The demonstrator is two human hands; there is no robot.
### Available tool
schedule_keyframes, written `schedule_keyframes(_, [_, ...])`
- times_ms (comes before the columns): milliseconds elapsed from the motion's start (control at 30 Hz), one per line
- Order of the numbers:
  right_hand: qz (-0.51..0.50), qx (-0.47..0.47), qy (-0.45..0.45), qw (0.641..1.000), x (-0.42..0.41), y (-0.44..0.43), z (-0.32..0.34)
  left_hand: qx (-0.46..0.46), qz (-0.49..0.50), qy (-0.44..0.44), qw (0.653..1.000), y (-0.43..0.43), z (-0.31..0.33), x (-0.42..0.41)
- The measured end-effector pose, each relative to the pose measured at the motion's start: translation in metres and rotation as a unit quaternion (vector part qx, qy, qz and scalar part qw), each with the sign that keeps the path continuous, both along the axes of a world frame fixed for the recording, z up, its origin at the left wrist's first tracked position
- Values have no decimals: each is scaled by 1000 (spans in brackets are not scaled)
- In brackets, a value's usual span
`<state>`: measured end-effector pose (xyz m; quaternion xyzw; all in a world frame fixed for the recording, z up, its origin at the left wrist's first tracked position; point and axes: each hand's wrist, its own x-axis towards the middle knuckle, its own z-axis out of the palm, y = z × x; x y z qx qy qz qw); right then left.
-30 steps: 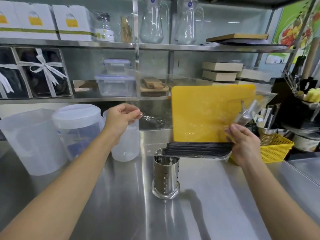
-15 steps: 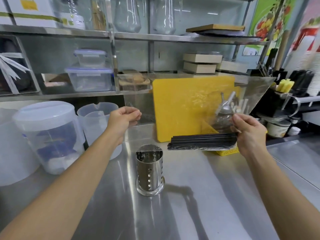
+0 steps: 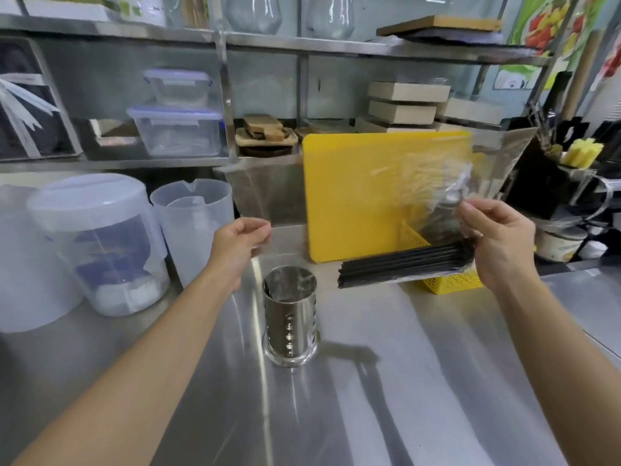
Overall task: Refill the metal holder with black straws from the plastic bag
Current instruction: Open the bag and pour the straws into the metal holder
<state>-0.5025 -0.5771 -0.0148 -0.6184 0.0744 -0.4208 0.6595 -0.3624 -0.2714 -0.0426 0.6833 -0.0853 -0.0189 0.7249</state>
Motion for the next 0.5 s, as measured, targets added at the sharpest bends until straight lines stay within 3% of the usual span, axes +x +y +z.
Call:
schedule_keyframes(200, [25,-14,17,999,14,-12,7,13,17,9,1000,-4,-6,6])
schedule_keyframes(367, [50,-13,15,999,30,-15,10,26,-3,86,996,6,-14,17])
schedule_keyframes(500, [72,-25,23,997,39,-15,10,29,190,132,972,30,-7,34])
